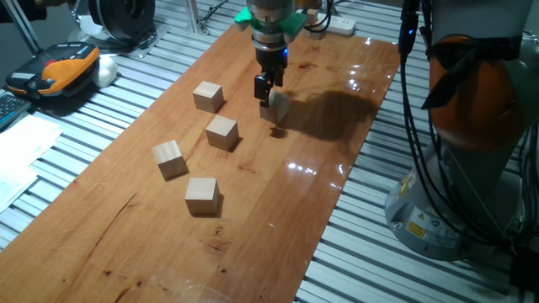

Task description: Stack the blocks in a vertical line of five

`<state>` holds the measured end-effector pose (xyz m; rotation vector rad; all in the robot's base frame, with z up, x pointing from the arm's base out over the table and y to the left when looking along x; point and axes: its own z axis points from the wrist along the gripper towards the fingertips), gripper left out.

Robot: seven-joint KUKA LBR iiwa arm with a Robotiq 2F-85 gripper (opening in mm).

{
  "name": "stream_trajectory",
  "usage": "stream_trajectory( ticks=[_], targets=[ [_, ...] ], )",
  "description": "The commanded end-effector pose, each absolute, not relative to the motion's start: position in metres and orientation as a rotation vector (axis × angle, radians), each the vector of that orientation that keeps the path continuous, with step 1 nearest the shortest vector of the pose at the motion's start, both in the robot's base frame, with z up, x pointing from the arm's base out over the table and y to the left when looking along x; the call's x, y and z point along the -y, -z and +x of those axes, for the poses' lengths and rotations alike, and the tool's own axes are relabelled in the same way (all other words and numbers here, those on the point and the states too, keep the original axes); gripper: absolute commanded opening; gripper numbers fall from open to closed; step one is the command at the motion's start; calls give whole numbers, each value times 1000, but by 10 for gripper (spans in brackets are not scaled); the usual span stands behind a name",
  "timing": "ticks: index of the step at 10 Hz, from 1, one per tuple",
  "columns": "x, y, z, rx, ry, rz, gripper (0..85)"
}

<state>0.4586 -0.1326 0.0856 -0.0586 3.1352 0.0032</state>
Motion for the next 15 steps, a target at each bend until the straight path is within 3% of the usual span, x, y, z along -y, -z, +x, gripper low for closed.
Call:
stream_trajectory(
  ticks=[1, 4, 5, 8, 9, 15],
  targets=[
    [132, -86, 459, -3153, 17, -54, 850],
    [132, -86, 459, -3160, 95, -31, 850],
    [132, -86, 459, -3154, 116, -7, 680],
    [132, -86, 459, -3153, 111, -6, 680],
    [134, -87, 459, -3151, 114, -16, 850],
    [151, -84, 455, -3137, 65, -73, 850]
  ],
)
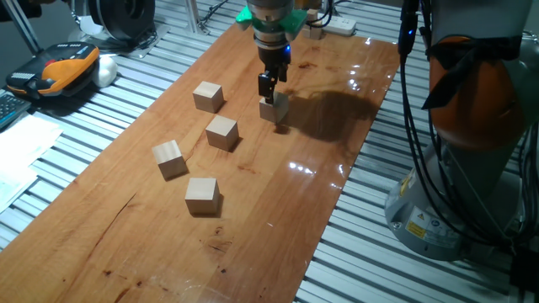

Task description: Stack the blocks in a vertical line of five

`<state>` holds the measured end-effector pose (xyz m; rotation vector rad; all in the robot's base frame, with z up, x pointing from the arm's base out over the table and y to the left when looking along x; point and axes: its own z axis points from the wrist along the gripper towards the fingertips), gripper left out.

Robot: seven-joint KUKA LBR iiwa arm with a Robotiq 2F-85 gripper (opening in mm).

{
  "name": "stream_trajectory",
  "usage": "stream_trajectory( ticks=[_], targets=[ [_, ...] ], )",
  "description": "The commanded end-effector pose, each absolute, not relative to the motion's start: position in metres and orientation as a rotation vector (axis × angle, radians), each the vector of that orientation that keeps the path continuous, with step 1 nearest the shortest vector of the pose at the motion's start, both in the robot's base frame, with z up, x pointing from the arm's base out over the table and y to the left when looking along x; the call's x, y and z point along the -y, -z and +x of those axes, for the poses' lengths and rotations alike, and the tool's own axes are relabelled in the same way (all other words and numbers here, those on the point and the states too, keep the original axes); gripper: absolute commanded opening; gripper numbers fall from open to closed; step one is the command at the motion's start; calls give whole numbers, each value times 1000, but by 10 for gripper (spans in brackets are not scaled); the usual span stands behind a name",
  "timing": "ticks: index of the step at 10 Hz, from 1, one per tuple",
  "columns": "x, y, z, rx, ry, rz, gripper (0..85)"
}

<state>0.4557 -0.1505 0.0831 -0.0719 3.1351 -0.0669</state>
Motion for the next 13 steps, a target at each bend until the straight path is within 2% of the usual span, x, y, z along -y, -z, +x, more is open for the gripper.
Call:
stream_trajectory(
  ticks=[1, 4, 5, 11, 12, 13],
  targets=[
    [151, -81, 456, -3131, 74, -70, 850],
    [150, -78, 457, -3128, 62, -61, 850],
    [148, -77, 458, -3125, 69, -46, 680],
    [146, -78, 459, -3119, 67, 0, 680],
    [145, -79, 461, -3117, 69, 10, 850],
    [145, -81, 462, -3115, 77, 22, 850]
  ],
)
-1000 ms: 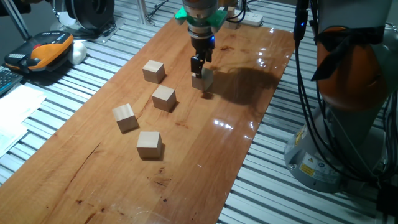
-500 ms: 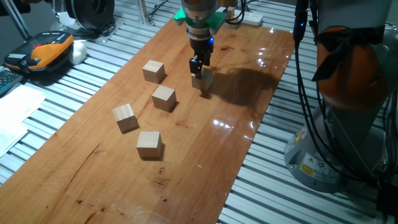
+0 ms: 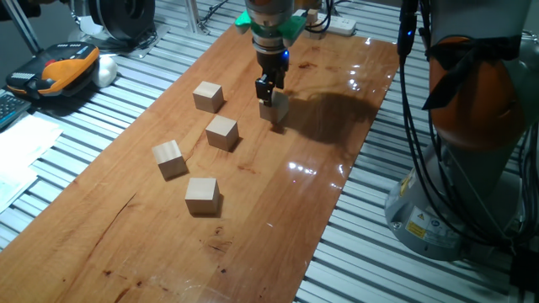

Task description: Stack the blocks in a vertical line of five

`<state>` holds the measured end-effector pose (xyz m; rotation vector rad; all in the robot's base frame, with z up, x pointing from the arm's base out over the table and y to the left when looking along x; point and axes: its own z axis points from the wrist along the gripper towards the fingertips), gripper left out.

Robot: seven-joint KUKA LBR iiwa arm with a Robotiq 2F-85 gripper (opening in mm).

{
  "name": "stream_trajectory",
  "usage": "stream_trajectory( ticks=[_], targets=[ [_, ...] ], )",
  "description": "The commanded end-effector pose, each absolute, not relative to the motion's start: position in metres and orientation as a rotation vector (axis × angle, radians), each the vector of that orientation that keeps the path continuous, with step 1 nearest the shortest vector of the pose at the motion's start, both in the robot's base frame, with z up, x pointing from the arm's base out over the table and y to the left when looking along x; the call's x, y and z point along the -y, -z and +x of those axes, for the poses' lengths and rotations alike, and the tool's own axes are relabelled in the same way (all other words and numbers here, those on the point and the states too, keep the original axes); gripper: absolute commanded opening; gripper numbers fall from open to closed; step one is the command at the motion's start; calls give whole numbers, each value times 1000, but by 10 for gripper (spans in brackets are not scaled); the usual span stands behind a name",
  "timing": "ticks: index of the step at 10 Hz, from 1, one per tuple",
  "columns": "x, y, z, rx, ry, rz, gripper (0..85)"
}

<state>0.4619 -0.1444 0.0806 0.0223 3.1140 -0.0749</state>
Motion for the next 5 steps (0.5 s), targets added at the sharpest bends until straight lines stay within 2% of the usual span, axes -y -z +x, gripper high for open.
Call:
stream_trajectory(
  ticks=[1, 5],
  targets=[
    [144, -80, 463, -3111, 74, 29, 850],
    [143, -79, 463, -3106, 70, 41, 850]
  ],
)
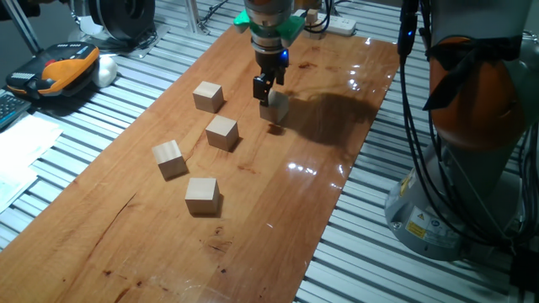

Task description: Stack the blocks in a vertical line of five

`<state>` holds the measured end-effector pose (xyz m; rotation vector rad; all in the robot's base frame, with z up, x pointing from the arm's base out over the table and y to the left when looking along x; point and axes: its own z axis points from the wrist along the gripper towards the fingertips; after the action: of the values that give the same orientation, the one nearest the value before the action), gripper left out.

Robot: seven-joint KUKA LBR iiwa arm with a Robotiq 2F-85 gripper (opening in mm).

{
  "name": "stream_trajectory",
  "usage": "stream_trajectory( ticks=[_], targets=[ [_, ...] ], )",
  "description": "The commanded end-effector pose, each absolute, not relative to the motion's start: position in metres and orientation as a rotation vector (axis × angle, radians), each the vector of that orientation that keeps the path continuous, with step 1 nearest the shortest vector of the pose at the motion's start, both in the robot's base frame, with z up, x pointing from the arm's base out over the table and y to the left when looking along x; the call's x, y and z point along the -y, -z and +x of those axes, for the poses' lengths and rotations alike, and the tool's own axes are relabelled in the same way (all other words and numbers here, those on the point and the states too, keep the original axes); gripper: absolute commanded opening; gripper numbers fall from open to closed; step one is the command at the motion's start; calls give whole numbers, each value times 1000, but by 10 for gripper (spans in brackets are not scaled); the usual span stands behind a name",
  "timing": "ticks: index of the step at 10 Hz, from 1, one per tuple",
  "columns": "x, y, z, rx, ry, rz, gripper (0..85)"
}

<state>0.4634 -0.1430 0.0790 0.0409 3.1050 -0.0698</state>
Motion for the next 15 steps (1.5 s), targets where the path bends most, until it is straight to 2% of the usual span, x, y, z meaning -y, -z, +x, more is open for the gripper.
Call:
stream_trajectory(
  ticks=[1, 15],
  targets=[
    [143, -78, 464, -3104, 70, 46, 850],
    [148, -55, 465, -3095, 48, 50, 850]
  ],
)
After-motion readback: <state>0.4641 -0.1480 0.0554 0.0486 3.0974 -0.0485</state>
